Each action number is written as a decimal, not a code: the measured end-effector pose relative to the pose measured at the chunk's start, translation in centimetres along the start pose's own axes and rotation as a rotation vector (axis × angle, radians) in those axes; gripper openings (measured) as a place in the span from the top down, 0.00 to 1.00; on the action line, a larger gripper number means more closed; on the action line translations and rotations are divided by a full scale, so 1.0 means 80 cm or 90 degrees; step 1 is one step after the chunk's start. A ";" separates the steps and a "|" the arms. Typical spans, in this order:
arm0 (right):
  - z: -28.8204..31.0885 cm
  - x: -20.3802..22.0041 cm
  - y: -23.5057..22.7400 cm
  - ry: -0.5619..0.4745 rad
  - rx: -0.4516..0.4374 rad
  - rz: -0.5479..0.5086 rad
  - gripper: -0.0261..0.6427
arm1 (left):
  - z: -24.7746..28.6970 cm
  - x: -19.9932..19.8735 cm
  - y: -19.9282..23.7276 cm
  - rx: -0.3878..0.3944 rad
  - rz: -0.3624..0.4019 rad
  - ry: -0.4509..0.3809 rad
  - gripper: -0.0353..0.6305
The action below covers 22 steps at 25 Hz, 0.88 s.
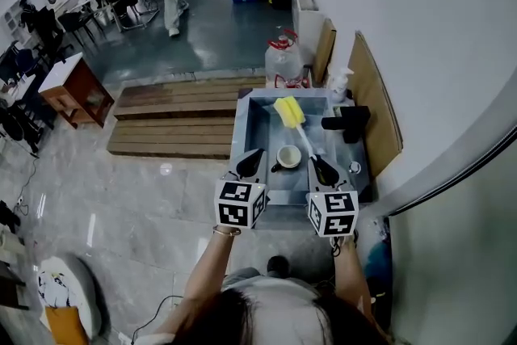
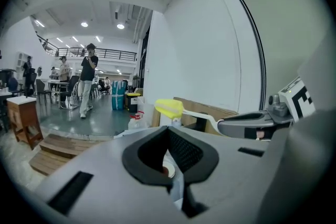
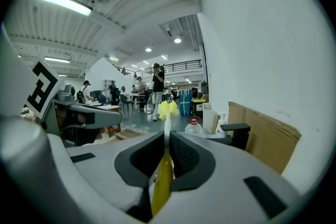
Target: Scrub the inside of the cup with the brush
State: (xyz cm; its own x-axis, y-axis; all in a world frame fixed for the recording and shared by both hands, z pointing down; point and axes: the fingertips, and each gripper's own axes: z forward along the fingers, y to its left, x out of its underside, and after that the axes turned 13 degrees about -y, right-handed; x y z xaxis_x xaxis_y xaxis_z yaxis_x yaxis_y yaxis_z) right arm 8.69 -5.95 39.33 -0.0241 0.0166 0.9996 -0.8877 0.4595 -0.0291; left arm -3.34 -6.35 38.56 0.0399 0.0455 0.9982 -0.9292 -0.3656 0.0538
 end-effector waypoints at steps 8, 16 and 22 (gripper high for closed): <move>-0.004 -0.019 0.007 -0.028 0.011 -0.008 0.89 | -0.009 -0.025 -0.003 0.012 0.004 -0.032 0.93; -0.011 -0.035 0.022 -0.050 0.018 -0.016 0.89 | -0.026 -0.045 -0.006 0.027 0.004 -0.055 0.93; -0.019 -0.040 0.031 -0.055 0.024 -0.024 0.89 | -0.040 -0.052 -0.012 0.041 0.005 -0.067 0.93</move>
State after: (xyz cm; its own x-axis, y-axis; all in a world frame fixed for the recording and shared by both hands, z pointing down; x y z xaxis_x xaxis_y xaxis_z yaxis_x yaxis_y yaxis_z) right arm 7.28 -3.49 36.06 -0.0276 -0.0774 0.9966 -0.9053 0.4246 0.0079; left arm -3.81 -3.23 34.26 0.0749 -0.0543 0.9957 -0.9044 -0.4243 0.0449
